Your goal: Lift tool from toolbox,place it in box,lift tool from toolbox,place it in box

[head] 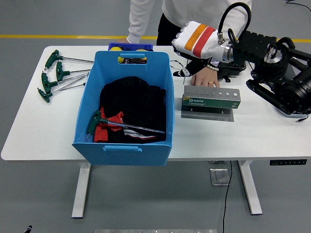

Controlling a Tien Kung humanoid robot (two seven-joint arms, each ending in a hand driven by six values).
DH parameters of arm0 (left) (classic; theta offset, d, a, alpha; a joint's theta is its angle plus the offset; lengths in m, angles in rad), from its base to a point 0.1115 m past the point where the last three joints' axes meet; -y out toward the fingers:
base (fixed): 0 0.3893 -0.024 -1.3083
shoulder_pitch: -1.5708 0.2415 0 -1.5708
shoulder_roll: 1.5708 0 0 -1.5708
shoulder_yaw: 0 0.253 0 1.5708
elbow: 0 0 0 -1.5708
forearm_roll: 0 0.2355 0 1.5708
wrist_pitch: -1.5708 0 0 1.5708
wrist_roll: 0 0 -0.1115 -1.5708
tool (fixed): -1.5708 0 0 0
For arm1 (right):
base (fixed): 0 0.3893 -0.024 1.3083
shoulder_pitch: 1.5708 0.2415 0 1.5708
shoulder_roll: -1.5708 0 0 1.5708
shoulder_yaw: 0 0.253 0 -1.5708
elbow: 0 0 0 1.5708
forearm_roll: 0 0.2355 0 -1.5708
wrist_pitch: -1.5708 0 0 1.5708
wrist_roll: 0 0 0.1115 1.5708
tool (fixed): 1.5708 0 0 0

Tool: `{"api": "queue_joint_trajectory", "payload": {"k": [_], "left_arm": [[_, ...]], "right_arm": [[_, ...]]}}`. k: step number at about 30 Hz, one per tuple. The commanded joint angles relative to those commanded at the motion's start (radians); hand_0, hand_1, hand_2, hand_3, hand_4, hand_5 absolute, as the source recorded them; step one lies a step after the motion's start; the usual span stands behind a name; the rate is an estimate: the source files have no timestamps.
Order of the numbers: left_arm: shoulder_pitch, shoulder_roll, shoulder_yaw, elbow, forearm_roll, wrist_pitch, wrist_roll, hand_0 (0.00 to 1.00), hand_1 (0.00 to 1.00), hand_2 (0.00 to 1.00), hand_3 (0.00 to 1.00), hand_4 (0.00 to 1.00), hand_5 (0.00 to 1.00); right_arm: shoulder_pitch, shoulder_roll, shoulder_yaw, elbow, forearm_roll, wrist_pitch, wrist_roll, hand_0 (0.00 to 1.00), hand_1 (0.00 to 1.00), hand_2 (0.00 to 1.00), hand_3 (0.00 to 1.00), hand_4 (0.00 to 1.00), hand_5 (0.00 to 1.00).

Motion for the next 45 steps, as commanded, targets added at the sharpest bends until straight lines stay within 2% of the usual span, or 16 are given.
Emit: {"api": "queue_joint_trajectory", "payload": {"k": [5,10,13,14,19,20,25,26,31,32,37,38,43,44,45], "left_arm": [[-0.001,0.001,-0.008,0.000,0.013,0.000,0.001,0.628,0.593,0.654,0.683,0.891,0.795],[0.000,0.001,-0.016,0.000,0.028,0.000,0.005,0.627,0.593,0.652,0.681,0.890,0.797],[0.000,0.002,-0.018,-0.001,0.033,-0.001,0.008,0.627,0.593,0.652,0.681,0.890,0.797],[0.000,0.003,-0.019,-0.002,0.036,-0.001,0.009,0.629,0.593,0.651,0.682,0.890,0.797],[-0.002,0.005,-0.018,-0.003,0.040,-0.002,0.010,0.629,0.593,0.651,0.682,0.890,0.797],[-0.003,0.005,-0.018,-0.003,0.040,-0.001,0.010,0.626,0.594,0.651,0.681,0.890,0.798],[-0.009,0.005,-0.015,-0.003,0.039,0.001,0.009,0.626,0.594,0.651,0.681,0.890,0.798],[-0.011,0.006,-0.014,-0.003,0.038,0.001,0.009,0.623,0.588,0.647,0.678,0.890,0.798],[-0.016,0.006,-0.014,-0.004,0.042,0.002,0.010,0.623,0.588,0.647,0.678,0.890,0.798],[-0.017,0.006,-0.014,-0.004,0.042,0.002,0.010,0.623,0.585,0.645,0.676,0.890,0.798],[-0.016,0.005,-0.018,-0.004,0.046,0.003,0.012,0.623,0.585,0.645,0.676,0.890,0.798],[-0.015,0.005,-0.018,-0.004,0.047,0.003,0.012,0.623,0.586,0.644,0.676,0.889,0.798],[-0.013,0.003,-0.015,-0.004,0.042,0.003,0.013,0.623,0.586,0.644,0.676,0.889,0.798],[-0.013,0.002,-0.015,-0.004,0.040,0.003,0.012,0.622,0.586,0.644,0.675,0.888,0.796],[-0.013,0.002,-0.013,-0.004,0.038,0.003,0.012,0.622,0.586,0.644,0.675,0.888,0.796]], "right_arm": [[-0.007,0.012,0.072,0.094,-0.036,0.007,-0.026,0.002,0.002,0.016,0.002,0.842,0.650],[-0.016,0.050,0.056,0.141,-0.029,-0.006,-0.047,0.002,0.002,0.021,0.005,0.842,0.648],[-0.018,0.074,0.021,0.146,-0.027,-0.018,-0.057,0.002,0.002,0.021,0.005,0.842,0.648],[-0.016,0.090,-0.003,0.140,-0.022,-0.021,-0.062,0.037,0.005,0.063,0.037,0.843,0.631],[-0.003,0.145,-0.095,0.115,0.001,-0.017,-0.085,0.037,0.005,0.063,0.037,0.843,0.631],[-0.001,0.155,-0.114,0.108,0.004,-0.011,-0.089,0.179,0.094,0.180,0.163,0.857,0.614],[-0.002,0.204,-0.185,0.068,0.017,0.011,-0.097,0.179,0.094,0.180,0.163,0.857,0.614],[-0.003,0.210,-0.193,0.060,0.020,0.016,-0.097,0.399,0.272,0.423,0.479,0.877,0.600],[-0.007,0.224,-0.214,0.037,0.034,0.053,-0.105,0.399,0.272,0.423,0.479,0.877,0.600],[-0.007,0.224,-0.214,0.034,0.037,0.055,-0.106,0.525,0.525,0.659,0.702,0.894,0.591],[-0.011,0.225,-0.205,0.011,0.063,0.033,-0.100,0.525,0.525,0.659,0.702,0.894,0.591],[-0.012,0.224,-0.203,0.009,0.065,0.030,-0.099,0.652,0.652,0.775,0.906,0.895,0.577],[-0.026,0.214,-0.191,0.005,0.089,0.011,-0.086,0.652,0.652,0.775,0.906,0.895,0.577],[-0.032,0.209,-0.186,0.007,0.091,0.012,-0.084,0.743,0.708,0.823,0.929,0.903,0.571],[-0.040,0.202,-0.180,0.010,0.091,0.015,-0.084,0.743,0.708,0.823,0.929,0.903,0.571]]}}
